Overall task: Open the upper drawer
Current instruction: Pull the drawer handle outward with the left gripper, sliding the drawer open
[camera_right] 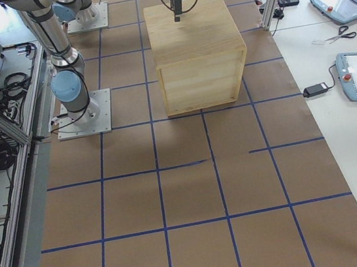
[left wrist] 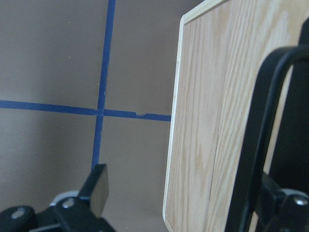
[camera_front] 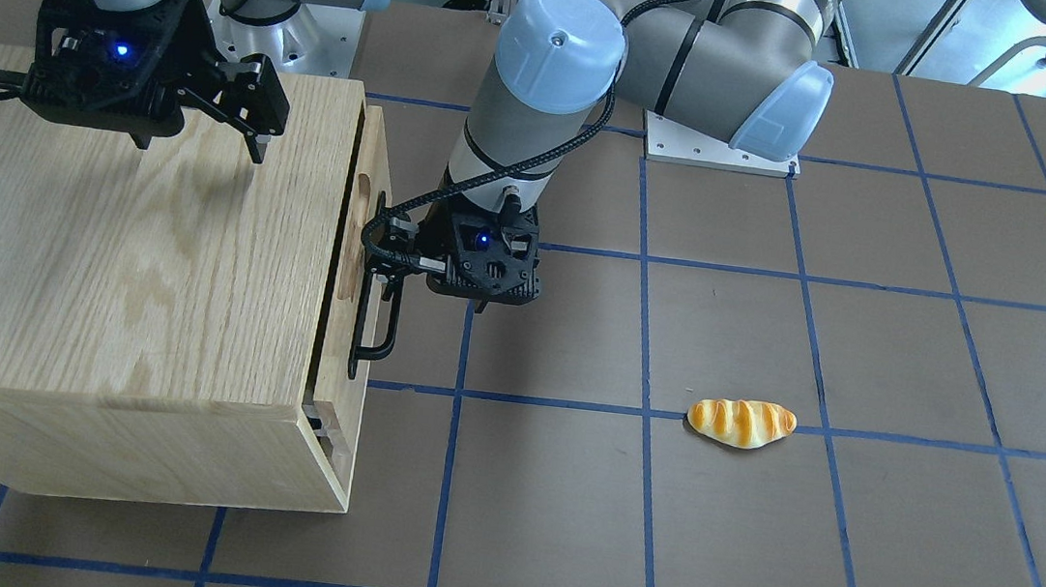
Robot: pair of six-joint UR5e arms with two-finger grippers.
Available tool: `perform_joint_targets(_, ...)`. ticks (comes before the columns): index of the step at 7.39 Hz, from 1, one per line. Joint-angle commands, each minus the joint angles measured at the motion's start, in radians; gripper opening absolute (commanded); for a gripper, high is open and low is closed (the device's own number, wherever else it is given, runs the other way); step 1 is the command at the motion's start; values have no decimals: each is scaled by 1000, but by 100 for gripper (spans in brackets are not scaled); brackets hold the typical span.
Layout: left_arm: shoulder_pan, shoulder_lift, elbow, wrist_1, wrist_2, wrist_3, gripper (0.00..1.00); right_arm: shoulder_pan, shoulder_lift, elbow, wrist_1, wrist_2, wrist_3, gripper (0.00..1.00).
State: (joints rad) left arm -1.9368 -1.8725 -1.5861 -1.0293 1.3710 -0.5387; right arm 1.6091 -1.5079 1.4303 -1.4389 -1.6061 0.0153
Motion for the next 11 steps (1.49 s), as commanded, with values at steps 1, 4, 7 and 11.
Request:
perform_joint_targets(1, 12, 9, -2, -15, 3, 23, 100, 0, 0, -1, 0, 0, 0, 100)
perform_joint_targets(4, 36, 6, 0, -12, 5, 65, 100, 0, 0, 1, 0, 0, -1, 100)
perform_joint_targets(7, 77, 10, 3, 0, 0, 81, 100, 0, 0, -1, 0, 0, -1, 100)
perform_joint_targets(11, 88, 22, 1, -2, 10, 129, 100, 0, 0, 1, 0, 0, 0, 100)
